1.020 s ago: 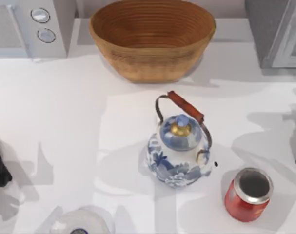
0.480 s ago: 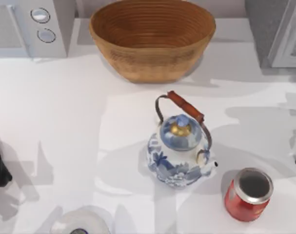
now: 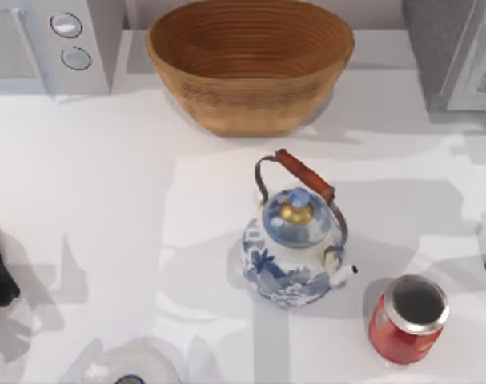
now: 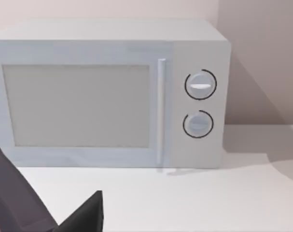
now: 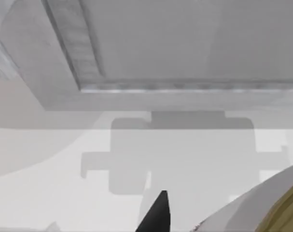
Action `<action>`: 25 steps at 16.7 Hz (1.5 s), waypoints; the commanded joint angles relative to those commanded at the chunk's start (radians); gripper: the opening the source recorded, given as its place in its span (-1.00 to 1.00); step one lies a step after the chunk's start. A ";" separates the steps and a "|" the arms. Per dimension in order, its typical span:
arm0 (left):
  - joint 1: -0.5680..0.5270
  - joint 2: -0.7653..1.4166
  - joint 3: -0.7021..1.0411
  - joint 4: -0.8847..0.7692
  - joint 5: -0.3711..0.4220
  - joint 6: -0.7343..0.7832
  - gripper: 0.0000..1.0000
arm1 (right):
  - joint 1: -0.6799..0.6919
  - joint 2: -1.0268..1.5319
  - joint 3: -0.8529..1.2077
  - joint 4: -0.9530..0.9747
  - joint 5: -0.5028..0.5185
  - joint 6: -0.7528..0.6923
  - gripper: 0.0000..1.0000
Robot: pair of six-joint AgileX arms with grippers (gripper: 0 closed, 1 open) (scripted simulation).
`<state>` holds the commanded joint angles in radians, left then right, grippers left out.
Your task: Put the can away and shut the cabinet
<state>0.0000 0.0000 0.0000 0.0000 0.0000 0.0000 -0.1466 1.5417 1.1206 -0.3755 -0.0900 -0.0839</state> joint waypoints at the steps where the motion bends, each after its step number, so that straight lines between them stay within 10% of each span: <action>1: 0.000 0.000 0.000 0.000 0.000 0.000 1.00 | 0.000 0.000 0.000 0.000 0.000 0.000 -1.00; 10: 0.000 0.000 0.000 0.000 0.000 0.000 1.00 | 0.008 -0.206 -0.176 0.047 0.023 0.020 -1.00; 25: 0.000 0.000 0.000 0.000 0.000 0.000 1.00 | 0.135 -1.478 -1.062 0.350 0.089 0.079 -1.00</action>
<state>0.0000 0.0000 0.0000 0.0000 0.0000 0.0000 -0.0112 0.0637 0.0585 -0.0254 -0.0008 -0.0052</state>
